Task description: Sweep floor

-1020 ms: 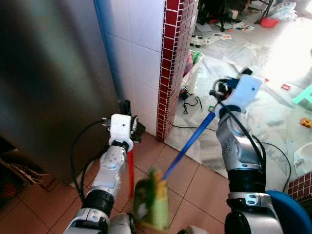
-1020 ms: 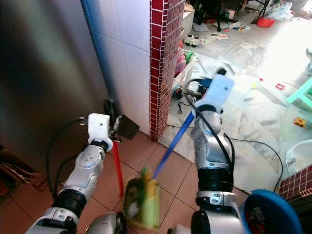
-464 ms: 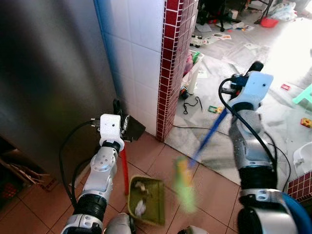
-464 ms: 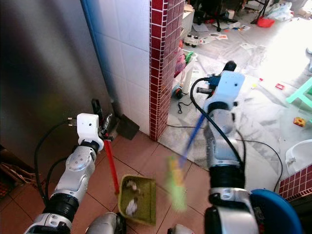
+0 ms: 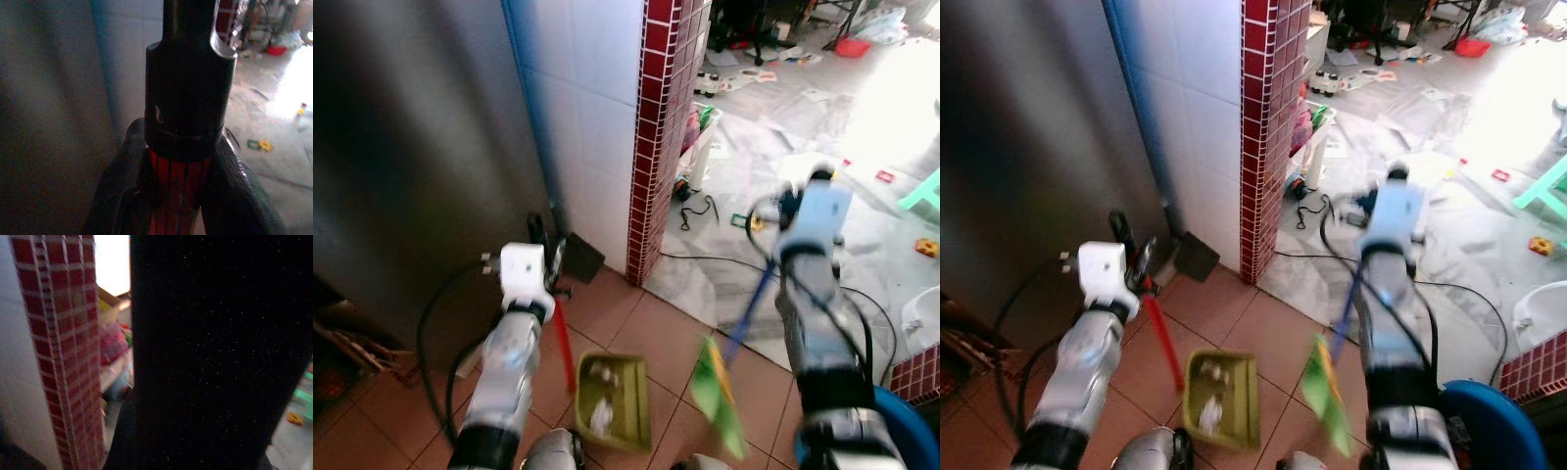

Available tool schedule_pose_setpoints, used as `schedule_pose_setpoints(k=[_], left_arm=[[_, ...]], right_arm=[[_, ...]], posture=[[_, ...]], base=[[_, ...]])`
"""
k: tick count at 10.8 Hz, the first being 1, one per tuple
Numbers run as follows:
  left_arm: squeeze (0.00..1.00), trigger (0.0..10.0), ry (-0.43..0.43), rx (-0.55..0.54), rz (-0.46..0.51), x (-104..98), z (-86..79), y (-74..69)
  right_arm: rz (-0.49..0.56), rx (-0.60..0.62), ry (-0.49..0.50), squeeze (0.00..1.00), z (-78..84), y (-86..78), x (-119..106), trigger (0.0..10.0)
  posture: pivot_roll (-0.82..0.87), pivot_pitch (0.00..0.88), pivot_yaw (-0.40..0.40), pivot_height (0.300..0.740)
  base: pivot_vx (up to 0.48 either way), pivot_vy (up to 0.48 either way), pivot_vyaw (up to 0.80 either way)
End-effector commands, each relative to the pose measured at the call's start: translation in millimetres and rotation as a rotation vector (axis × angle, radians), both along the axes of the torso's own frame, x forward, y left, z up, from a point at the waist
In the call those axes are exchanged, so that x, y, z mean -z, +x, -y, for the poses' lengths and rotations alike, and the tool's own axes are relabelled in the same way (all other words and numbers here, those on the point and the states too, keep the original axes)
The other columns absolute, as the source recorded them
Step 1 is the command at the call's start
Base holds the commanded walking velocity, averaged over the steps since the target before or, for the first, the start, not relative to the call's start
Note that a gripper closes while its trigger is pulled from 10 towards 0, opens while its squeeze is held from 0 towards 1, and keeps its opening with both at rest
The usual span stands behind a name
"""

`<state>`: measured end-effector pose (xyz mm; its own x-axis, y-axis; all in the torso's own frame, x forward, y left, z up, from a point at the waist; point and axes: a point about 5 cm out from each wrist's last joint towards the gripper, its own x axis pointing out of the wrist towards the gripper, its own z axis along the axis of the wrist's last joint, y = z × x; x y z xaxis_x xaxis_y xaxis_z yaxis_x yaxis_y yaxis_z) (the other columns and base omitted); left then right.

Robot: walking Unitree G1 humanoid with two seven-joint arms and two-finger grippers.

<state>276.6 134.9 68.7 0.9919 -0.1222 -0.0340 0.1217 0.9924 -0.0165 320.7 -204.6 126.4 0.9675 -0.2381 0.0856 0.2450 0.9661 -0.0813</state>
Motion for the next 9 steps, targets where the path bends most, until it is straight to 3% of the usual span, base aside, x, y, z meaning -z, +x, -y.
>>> schedule_pose_setpoints(k=[1,4,9], left_arm=[[0.0,10.0,-0.008,0.021,0.036,-10.2,2.1,1.1],[0.0,10.0,-0.002,0.052,0.013,-7.9,4.0,-3.0],[0.0,10.0,-0.014,0.086,-0.004,-7.8,11.3,-2.4]], right_arm=[[-0.006,0.019,-0.001,0.0,3.1,-3.8,4.2,10.0],[-0.072,0.046,0.018,0.0,8.2,-14.4,24.9,10.0],[-0.085,0.052,0.012,0.0,9.2,-16.9,29.9,10.0]], posture=[[-0.09,0.0,0.015,0.74],[-0.09,0.0,0.02,0.74],[-0.1,0.0,0.029,0.74]], base=[[0.0,0.0,-0.56],[0.0,0.252,-0.67],[0.0,0.259,-0.8]])
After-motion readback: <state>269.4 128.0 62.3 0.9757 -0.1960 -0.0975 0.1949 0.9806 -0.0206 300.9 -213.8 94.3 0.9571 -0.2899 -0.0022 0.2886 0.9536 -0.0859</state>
